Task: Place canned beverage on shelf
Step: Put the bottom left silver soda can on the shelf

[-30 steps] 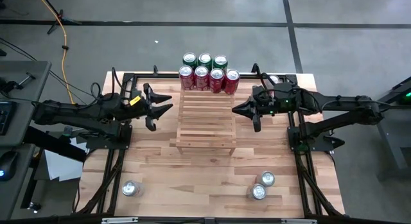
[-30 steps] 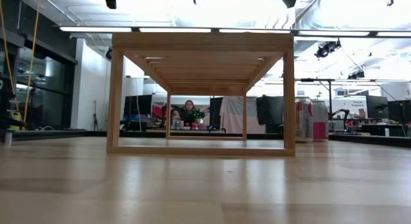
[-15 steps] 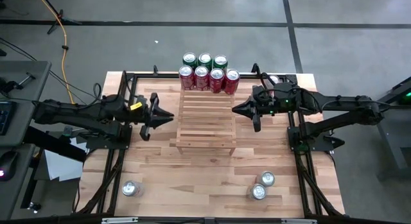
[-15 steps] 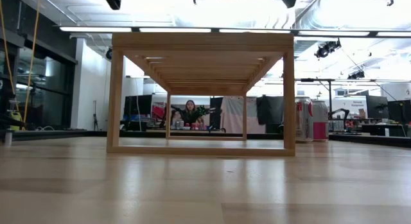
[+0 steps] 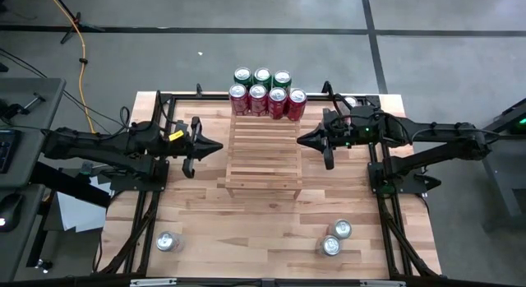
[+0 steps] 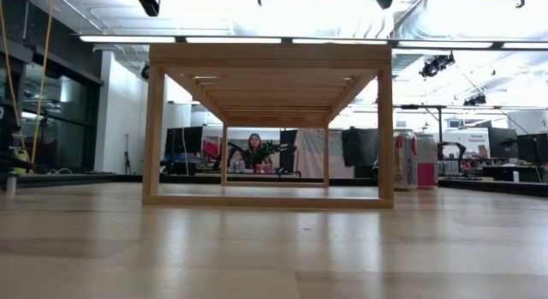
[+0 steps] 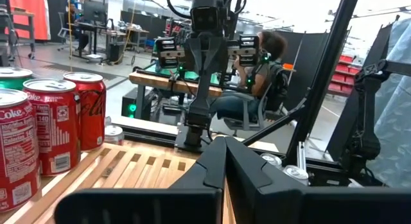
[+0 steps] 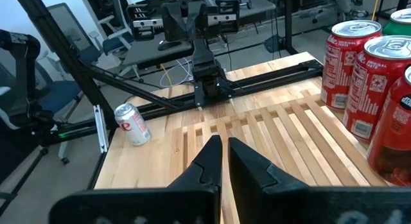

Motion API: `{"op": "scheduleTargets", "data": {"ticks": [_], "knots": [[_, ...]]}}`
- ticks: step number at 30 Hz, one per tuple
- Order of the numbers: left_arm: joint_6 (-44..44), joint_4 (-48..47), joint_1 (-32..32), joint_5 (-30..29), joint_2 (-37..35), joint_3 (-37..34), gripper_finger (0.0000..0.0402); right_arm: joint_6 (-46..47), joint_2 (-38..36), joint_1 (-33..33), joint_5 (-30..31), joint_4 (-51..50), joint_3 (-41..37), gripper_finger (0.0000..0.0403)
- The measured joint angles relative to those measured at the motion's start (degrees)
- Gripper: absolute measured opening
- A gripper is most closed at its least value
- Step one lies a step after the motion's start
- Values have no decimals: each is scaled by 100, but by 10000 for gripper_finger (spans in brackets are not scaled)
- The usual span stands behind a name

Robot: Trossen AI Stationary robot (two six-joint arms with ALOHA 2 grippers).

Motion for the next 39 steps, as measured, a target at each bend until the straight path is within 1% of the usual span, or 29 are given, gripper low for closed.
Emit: {"op": "scheduleTargets", "data": {"ticks": [12,17,20,31,39], "knots": [[13,-9,0,-16,0,0,0,-2,0,0,-1,0,2,12],[32,-13,9,-202,0,0,0,-2,0,0,-2,0,2,12],[153,-11,13,-206,0,0,0,-2,0,0,-2,0,2,12],[51,-11,13,-203,0,0,0,0,0,0,-2,0,2,12],[2,2,13,51,-33,2,0,0,0,-1,-2,0,2,12]]}}
